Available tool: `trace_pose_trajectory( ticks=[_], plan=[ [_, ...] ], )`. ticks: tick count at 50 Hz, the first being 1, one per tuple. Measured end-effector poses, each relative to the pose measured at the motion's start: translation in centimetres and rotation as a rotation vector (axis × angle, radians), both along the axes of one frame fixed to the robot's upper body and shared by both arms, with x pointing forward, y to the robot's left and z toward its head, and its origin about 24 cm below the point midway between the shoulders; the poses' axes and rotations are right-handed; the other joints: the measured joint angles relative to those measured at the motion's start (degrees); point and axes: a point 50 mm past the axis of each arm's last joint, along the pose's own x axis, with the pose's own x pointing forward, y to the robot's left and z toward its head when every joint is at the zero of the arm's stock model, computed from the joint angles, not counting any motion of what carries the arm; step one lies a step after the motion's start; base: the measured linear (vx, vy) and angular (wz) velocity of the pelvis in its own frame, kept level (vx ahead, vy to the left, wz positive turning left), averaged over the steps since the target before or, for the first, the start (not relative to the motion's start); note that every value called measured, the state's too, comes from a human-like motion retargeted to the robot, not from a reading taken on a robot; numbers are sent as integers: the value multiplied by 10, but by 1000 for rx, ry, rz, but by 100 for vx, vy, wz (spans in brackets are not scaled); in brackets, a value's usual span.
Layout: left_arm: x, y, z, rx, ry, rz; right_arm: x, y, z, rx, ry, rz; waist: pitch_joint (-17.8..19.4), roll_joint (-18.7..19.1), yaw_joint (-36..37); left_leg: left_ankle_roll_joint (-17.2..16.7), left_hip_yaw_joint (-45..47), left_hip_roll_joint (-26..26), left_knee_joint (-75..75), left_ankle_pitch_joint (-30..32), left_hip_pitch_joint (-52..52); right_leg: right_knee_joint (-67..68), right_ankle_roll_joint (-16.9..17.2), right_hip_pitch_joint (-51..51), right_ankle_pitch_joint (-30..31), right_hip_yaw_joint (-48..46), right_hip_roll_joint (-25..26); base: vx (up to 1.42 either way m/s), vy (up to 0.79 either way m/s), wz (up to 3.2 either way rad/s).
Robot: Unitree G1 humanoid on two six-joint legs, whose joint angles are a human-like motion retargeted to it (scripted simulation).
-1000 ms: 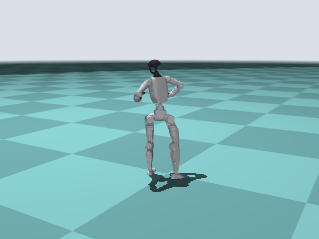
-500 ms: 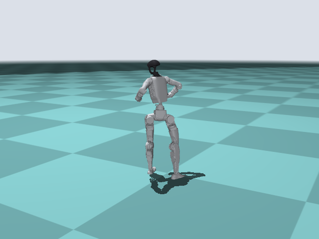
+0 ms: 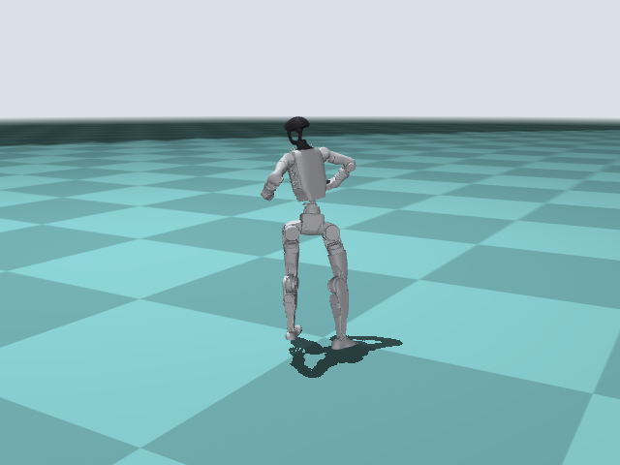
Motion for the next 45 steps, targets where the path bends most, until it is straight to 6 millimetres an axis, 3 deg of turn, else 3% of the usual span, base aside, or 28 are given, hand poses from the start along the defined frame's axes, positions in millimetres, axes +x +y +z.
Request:
trace_pose_trajectory(
  ticks=[12,18,23,30,38,45],
  plan=[
    [3,9,5,73,29,-41,-7,-29,-4,-103,61,-124,-9,17,-141,0,170,34,0,-25,66,18,35,-55,-3,199,-10,4,-6,-145],
    [0,27,-5,144,106,8,-10,-50,-9,-220,77,-174,-29,37,-212,0,259,74,1,-31,77,9,39,-105,10,297,30,0,-14,-154],
    [4,53,-25,180,192,176,-12,-70,-25,-336,108,-249,-39,57,-262,0,330,111,15,-41,79,-7,39,-136,24,365,74,0,-16,-141],
    [17,80,-65,130,330,460,-15,-98,-67,-474,189,-478,-29,77,-309,1,428,151,29,-56,112,-27,39,-148,37,455,124,1,-14,-134],
    [44,67,-99,-100,378,678,-29,-104,-111,-203,483,-901,-20,84,-341,3,550,177,39,-66,160,-71,39,-145,69,562,173,1,-13,-139],
    [72,44,-139,-274,553,830,-53,-105,-137,-153,715,-1005,-25,91,-388,10,651,188,43,-67,202,-123,39,-131,109,641,208,1,-14,-127]
  ],
)
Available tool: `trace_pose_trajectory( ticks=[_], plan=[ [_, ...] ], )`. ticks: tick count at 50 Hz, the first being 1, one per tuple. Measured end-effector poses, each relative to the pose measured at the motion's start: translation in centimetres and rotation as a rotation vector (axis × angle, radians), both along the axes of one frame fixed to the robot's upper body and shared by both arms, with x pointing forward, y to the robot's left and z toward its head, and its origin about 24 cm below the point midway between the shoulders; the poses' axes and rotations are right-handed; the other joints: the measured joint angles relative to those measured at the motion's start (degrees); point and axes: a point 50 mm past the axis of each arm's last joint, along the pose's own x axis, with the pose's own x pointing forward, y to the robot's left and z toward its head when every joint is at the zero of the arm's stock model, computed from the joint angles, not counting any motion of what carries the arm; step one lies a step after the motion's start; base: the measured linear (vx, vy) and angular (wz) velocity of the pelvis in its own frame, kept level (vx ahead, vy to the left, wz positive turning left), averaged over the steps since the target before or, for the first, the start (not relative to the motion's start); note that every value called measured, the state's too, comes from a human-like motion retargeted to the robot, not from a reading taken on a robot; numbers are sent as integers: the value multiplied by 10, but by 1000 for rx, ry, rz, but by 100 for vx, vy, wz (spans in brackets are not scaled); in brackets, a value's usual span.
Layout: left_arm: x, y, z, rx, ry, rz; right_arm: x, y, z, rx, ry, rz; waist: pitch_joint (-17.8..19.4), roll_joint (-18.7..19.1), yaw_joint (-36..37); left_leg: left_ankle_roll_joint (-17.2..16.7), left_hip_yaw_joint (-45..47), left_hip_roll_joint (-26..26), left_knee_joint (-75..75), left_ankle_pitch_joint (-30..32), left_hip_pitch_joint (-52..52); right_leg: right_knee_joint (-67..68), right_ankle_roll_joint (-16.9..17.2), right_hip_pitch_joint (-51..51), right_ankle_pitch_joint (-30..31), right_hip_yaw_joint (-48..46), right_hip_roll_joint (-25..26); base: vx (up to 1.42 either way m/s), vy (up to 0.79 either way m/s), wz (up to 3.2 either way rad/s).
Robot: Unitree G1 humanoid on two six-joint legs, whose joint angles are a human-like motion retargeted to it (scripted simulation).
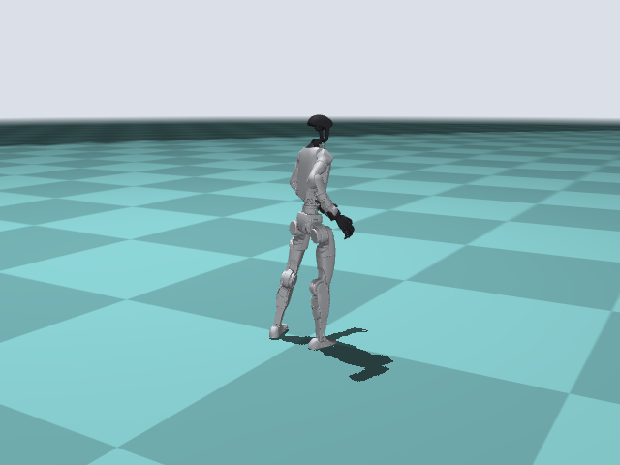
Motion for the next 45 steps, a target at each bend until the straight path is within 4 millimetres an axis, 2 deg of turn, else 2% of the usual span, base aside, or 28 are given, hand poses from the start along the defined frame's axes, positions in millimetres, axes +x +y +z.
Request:
trace_pose_trajectory(
  ticks=[5,9,16,23,30,37,45],
  plan=[
    [11,-11,-31,-11,168,82,-14,-7,-15,-7,131,-29,-6,11,-57,9,59,3,2,-1,27,-30,0,12,23,48,17,2,-12,-106],
    [19,-20,-41,34,252,46,-23,-17,-23,-18,192,-117,-8,22,-109,19,97,3,7,-3,44,-40,0,17,32,82,25,2,-8,-85],
    [40,-40,-31,54,197,-96,-42,-30,-35,-26,226,-389,-15,39,-182,32,147,6,13,-1,63,-40,0,13,37,127,42,2,-10,-66],
    [56,-65,-21,-8,154,-185,-57,-25,-47,32,238,-627,-23,52,-220,38,188,14,10,9,77,-40,0,9,44,155,67,3,-13,-53],
    [63,-97,-24,23,189,-336,-50,-15,-52,91,257,-532,-32,63,-241,38,226,18,12,17,86,-40,0,3,45,183,85,3,-10,-49],
    [68,-126,-17,21,156,-476,-28,-22,-48,94,219,-454,-42,79,-255,43,255,20,23,18,90,-40,0,-3,45,207,95,4,-7,-39],
    [72,-140,-7,60,113,-613,-16,-28,-41,100,144,-472,-44,93,-274,44,255,19,14,23,90,-40,0,-6,42,210,96,0,0,-2]
  ],
)
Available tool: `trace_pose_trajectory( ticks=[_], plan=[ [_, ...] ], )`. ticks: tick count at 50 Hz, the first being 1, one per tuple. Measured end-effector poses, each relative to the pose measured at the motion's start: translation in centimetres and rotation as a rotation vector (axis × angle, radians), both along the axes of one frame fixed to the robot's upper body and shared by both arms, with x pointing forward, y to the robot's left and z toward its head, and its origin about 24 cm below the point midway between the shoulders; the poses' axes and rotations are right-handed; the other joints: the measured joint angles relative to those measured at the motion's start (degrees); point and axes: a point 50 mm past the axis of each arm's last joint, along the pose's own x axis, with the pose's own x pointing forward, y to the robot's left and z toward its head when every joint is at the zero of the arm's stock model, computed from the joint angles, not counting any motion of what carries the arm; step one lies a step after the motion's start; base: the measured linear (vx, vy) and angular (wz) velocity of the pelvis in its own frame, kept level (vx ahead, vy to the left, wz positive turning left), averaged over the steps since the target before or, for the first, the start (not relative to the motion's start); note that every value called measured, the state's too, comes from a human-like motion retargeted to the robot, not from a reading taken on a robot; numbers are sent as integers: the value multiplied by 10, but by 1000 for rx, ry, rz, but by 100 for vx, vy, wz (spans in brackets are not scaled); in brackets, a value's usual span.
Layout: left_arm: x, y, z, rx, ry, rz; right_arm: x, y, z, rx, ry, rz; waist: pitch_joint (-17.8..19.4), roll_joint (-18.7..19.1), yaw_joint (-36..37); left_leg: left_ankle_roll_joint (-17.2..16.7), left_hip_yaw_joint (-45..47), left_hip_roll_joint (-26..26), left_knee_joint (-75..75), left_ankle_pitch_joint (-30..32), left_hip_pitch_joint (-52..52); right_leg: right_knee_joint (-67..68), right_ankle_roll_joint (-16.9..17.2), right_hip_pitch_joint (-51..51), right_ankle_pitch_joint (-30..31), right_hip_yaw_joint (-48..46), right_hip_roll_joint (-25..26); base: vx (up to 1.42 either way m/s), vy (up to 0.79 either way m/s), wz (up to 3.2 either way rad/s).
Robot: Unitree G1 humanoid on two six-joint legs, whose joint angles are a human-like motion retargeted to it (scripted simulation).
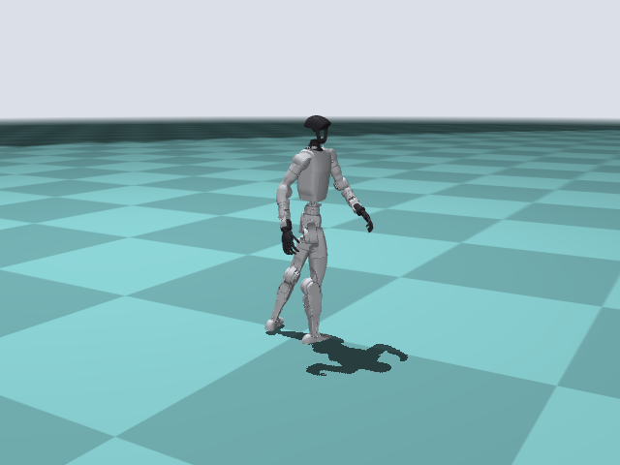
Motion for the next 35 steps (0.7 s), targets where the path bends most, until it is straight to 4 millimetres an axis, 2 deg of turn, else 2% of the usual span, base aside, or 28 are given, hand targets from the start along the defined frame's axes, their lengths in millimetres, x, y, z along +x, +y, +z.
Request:
trace_pose_trajectory(
  ticks=[9,14,18,23,30,35],
  plan=[
    [-1,13,-4,4,-1,94,-11,-4,0,-16,37,-26,4,1,9,-2,-13,0,-4,3,-6,0,0,-3,-1,-7,-5,0,0,0],
    [0,12,-9,-3,35,149,-7,-12,2,-55,44,-48,10,2,11,-2,-15,1,2,2,-8,0,0,-2,0,-9,-6,0,0,0],
    [8,-3,-3,-37,29,148,2,-20,7,-90,13,-74,16,5,3,-2,-19,-1,5,-1,-11,0,0,-3,-1,-11,-12,0,0,0],
    [22,-32,16,-119,-19,88,7,-28,14,-107,-23,-99,24,11,-6,-5,-31,-5,4,-4,-17,0,0,-5,-4,-20,-20,-2,3,14],
    [31,-69,45,-155,-99,-104,-10,-27,8,-79,66,-69,32,13,21,-12,-64,-3,-6,-6,-27,0,0,-4,-8,-53,-27,-2,2,44],
    [25,-71,47,-140,-115,-178,-16,-20,-2,-46,194,62,34,8,60,-16,-107,2,-6,-9,-45,0,0,-2,-13,-93,-37,-2,2,76]
  ],
)
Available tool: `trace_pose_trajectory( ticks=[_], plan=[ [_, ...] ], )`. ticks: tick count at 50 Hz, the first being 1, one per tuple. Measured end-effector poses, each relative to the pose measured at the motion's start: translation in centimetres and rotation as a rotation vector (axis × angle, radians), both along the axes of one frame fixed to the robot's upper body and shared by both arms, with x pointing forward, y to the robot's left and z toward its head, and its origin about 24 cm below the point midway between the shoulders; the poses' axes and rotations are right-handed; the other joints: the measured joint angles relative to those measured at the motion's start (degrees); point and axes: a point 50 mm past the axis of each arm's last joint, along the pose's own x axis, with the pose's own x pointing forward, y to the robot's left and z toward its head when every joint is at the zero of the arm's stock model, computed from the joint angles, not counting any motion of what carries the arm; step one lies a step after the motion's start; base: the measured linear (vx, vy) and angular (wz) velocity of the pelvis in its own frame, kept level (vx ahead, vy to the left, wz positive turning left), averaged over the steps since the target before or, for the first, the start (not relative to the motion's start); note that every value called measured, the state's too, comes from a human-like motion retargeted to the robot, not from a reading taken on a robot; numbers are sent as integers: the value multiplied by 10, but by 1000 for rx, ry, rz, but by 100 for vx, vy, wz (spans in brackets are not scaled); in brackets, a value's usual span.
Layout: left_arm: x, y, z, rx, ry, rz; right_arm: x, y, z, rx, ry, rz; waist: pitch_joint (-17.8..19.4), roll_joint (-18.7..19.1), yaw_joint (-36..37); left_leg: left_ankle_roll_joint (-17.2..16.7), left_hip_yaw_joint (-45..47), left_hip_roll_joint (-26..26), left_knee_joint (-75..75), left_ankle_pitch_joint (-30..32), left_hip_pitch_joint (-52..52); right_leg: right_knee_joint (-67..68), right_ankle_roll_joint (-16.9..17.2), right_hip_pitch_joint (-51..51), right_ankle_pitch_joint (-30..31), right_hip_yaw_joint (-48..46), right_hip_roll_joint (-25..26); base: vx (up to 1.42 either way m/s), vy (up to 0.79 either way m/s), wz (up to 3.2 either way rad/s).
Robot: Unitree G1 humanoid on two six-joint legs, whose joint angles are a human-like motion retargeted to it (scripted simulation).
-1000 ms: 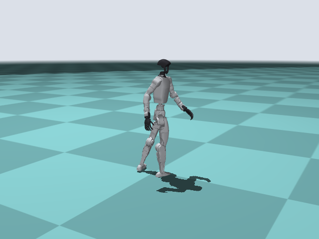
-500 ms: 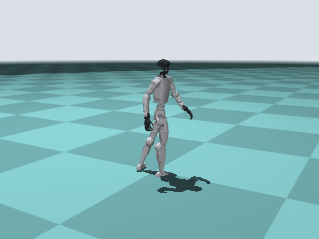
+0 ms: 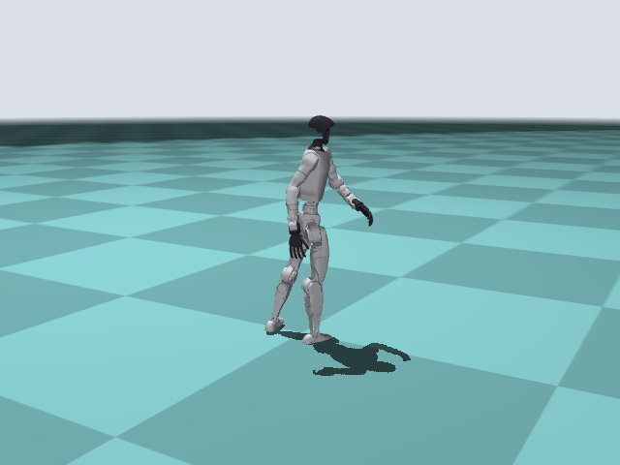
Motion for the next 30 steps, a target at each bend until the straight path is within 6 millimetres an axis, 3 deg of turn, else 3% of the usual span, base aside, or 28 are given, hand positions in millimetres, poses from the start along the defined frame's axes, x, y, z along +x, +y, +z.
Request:
trace_pose_trajectory(
  ticks=[5,15,22,30],
  plan=[
    [-12,28,-19,16,51,87,8,4,-7,-23,79,108,2,-10,37,-3,-59,6,7,-4,-24,0,0,6,-8,-51,-16,-2,4,102],
    [-44,125,-65,141,148,558,54,16,-8,-153,-81,-14,2,-40,144,-4,-199,5,27,-9,-87,36,0,5,-48,-165,-59,-1,8,121],
    [-88,177,-90,135,284,842,85,31,-3,-144,-141,207,-7,-66,229,3,-308,-26,26,-6,-130,83,0,3,-90,-252,-112,1,17,140],
    [-139,224,-103,151,402,1079,95,42,-6,-145,-123,298,-9,-107,321,10,-441,-83,5,11,-151,111,-6,45,-126,-373,-183,3,16,155]
  ],
)
